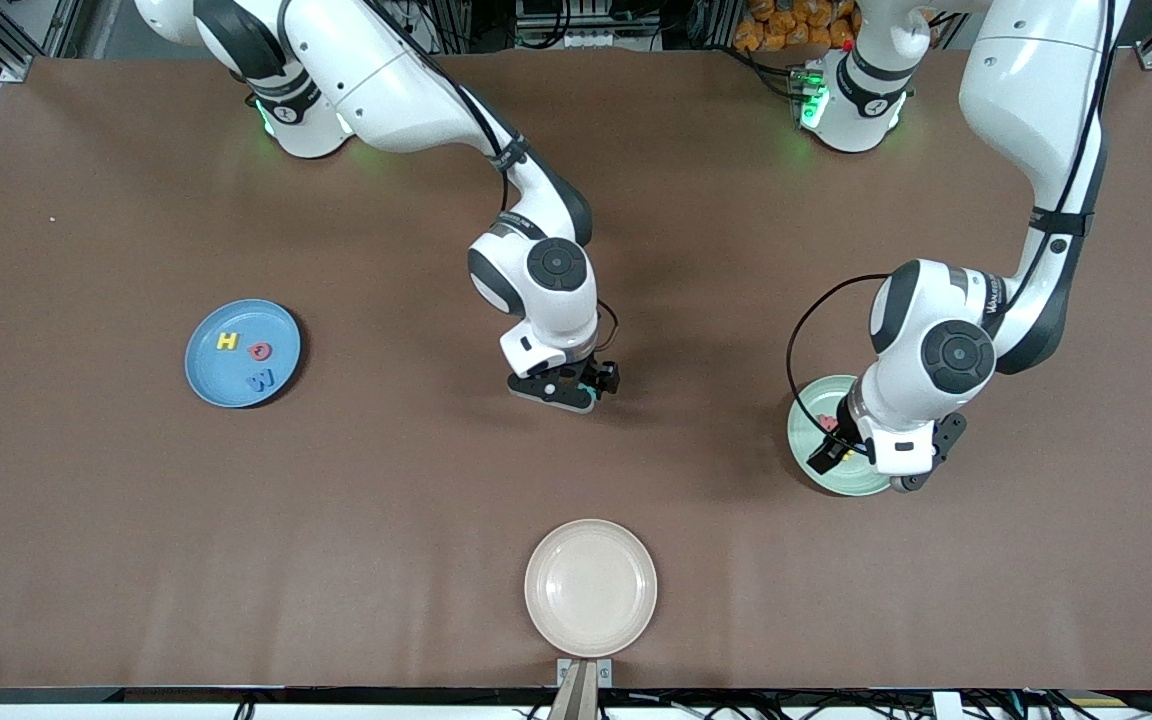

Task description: Sort uppercase to blue plate, lowercase to green plate

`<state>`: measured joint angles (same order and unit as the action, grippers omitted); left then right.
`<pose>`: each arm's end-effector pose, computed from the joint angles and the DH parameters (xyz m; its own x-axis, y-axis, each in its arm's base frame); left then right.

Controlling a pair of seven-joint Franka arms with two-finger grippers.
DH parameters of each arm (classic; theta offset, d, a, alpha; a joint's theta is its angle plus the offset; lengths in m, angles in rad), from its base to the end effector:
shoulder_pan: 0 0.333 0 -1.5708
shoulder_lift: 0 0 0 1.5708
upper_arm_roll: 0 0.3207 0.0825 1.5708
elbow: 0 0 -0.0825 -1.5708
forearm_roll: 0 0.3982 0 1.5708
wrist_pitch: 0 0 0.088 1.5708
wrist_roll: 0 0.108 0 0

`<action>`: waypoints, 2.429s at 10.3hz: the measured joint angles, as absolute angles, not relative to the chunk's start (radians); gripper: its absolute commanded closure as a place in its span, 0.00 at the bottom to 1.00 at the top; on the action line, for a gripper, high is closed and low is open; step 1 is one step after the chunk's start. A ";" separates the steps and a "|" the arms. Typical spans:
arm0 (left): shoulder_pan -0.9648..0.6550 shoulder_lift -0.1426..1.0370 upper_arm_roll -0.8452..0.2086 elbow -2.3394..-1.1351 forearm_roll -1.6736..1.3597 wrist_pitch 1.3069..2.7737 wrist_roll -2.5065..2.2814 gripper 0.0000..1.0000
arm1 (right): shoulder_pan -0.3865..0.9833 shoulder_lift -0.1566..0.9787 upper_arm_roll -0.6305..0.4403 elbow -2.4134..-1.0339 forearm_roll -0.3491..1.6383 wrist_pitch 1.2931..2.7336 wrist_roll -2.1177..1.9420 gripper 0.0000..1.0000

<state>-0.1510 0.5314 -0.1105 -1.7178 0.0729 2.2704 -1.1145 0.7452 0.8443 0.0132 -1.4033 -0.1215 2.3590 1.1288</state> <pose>0.6649 -0.1684 0.2778 0.6802 0.7329 0.0120 0.7326 -0.6803 0.0221 0.5515 0.5173 0.2018 0.9488 -0.2912 0.1227 -0.2856 -0.9564 -0.0614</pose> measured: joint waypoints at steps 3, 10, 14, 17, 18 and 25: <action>-0.151 0.532 -0.110 -1.716 0.068 2.270 -1.114 0.00 | 0.747 0.844 0.011 -1.393 -0.122 2.364 1.100 0.02; -0.151 0.532 -0.108 -1.715 0.068 2.270 -1.114 0.00 | 0.747 0.865 0.008 -1.393 -0.122 2.373 1.032 0.13; -0.150 0.532 -0.106 -1.715 0.068 2.269 -1.114 0.00 | 0.751 0.883 0.010 -1.393 -0.083 2.392 1.031 0.27; -0.150 0.533 -0.106 -1.715 0.068 2.266 -1.114 0.00 | 0.757 0.895 0.010 -1.393 -0.064 2.408 1.031 0.28; -0.150 0.533 -0.106 -1.715 0.068 2.265 -1.114 0.00 | 0.762 0.902 0.010 -1.393 -0.064 2.421 1.031 0.29; -0.150 0.533 -0.103 -1.715 0.068 2.261 -1.114 0.00 | 0.763 0.902 0.010 -1.392 -0.064 2.422 1.031 0.56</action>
<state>-0.1502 0.5329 -0.1029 -1.7152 0.0675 2.2609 -1.1145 0.7634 0.9021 0.0098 -1.3916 -0.0637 2.4222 1.0306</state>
